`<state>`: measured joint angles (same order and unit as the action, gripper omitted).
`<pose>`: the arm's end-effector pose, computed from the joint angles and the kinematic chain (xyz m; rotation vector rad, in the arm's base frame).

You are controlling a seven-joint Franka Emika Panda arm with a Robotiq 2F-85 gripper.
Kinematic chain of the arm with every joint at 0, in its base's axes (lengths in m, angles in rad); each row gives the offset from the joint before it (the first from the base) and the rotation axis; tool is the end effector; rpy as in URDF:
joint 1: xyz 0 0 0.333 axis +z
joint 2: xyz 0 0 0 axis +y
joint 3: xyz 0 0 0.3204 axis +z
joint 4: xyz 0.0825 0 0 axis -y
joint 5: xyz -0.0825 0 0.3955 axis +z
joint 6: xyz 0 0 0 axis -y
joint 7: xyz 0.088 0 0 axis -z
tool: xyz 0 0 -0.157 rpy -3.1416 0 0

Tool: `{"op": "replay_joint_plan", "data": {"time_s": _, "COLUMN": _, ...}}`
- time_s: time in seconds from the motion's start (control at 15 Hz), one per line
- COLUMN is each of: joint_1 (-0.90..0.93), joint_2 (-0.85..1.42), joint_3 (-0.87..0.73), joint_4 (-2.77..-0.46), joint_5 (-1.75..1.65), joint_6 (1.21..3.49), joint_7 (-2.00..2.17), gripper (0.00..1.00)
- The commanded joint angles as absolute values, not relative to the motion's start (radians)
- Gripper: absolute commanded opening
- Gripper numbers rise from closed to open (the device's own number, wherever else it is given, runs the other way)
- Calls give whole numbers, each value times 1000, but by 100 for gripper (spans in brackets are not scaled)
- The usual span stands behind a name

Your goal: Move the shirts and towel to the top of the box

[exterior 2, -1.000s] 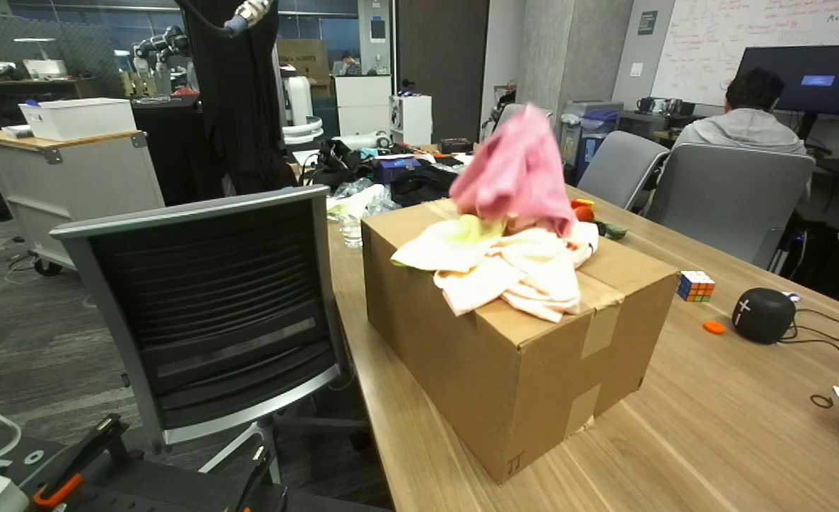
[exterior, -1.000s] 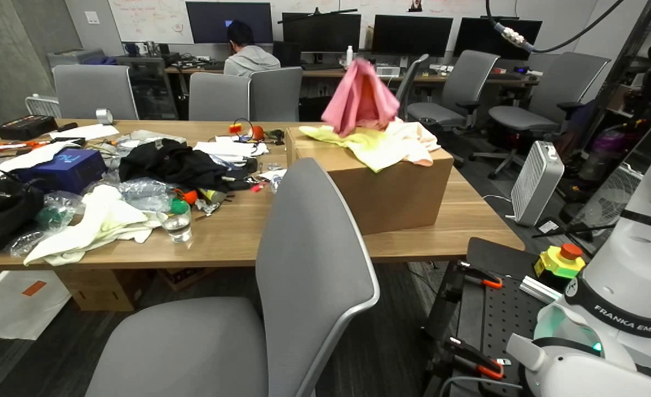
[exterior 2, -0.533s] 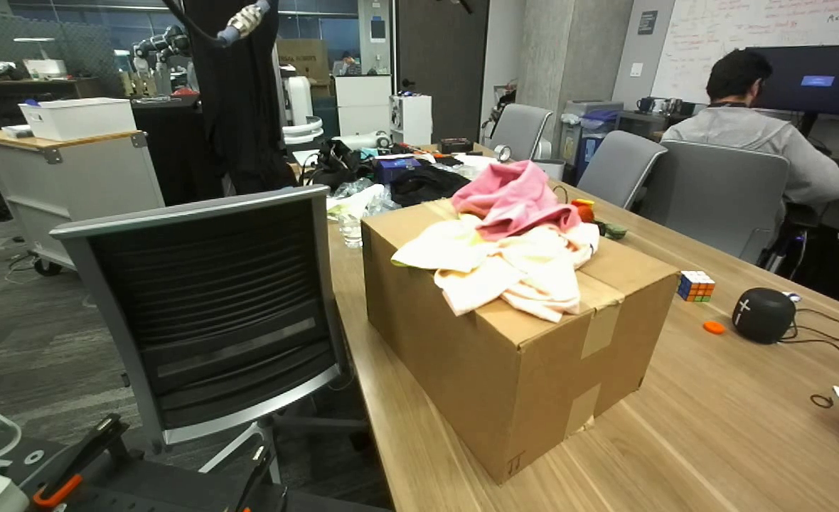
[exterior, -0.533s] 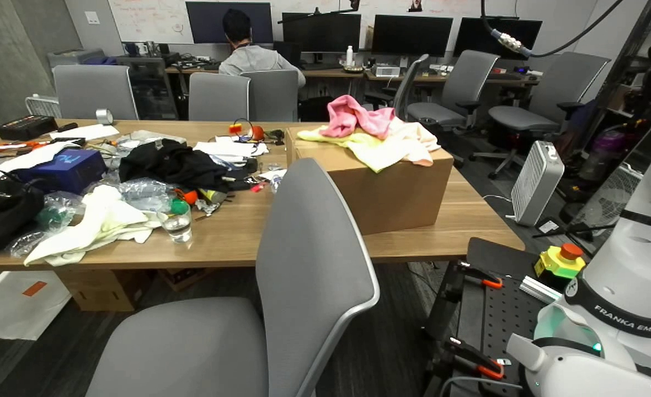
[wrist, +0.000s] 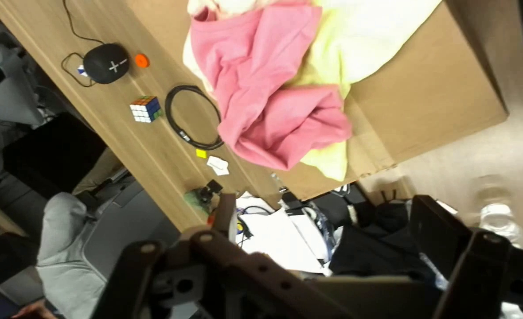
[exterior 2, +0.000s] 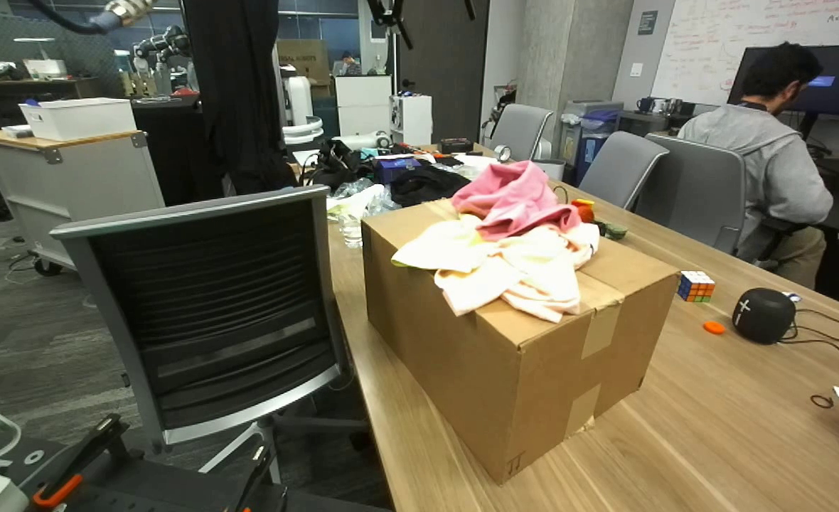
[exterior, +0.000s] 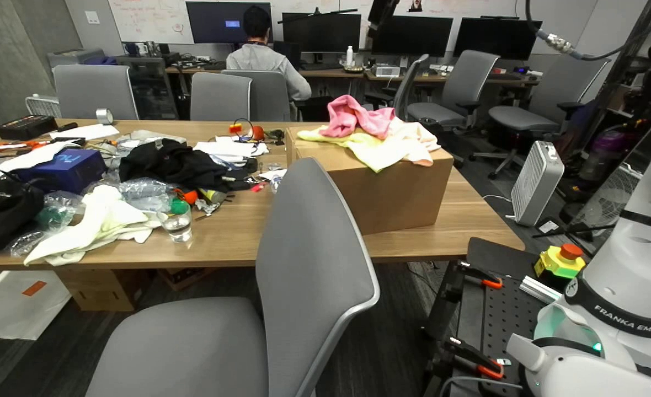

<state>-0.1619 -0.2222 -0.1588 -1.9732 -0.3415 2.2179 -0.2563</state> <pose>0.5261 -0.2069 0.5750 2.6958 0.0991 0.5019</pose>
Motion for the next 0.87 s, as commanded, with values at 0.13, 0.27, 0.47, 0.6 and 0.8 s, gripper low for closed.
{"op": "replay_joint_plan", "data": {"time_s": 0.13, "joint_1": -147, "joint_2": -513, "joint_3": -250, "joint_4": -2222, "joint_5": -229, "joint_6": 2155, "joint_7": -509, "gripper": 100}}
{"op": "replay_joint_plan", "data": {"time_s": 0.27, "joint_1": -134, "joint_2": -600, "joint_3": -291, "joint_4": -2288, "joint_5": -177, "joint_6": 2148, "joint_7": -564, "gripper": 100}}
{"op": "replay_joint_plan", "data": {"time_s": 0.47, "joint_1": -110, "joint_2": -699, "joint_3": -350, "joint_4": -2365, "joint_5": -81, "joint_6": 2146, "joint_7": -620, "gripper": 100}}
{"op": "replay_joint_plan", "data": {"time_s": 0.6, "joint_1": -131, "joint_2": -643, "joint_3": -333, "joint_4": -2327, "joint_5": -119, "joint_6": 2141, "joint_7": -589, "gripper": 100}}
{"op": "replay_joint_plan", "data": {"time_s": 0.8, "joint_1": -121, "joint_2": -686, "joint_3": -347, "joint_4": -2361, "joint_5": -110, "joint_6": 2141, "joint_7": -597, "gripper": 100}}
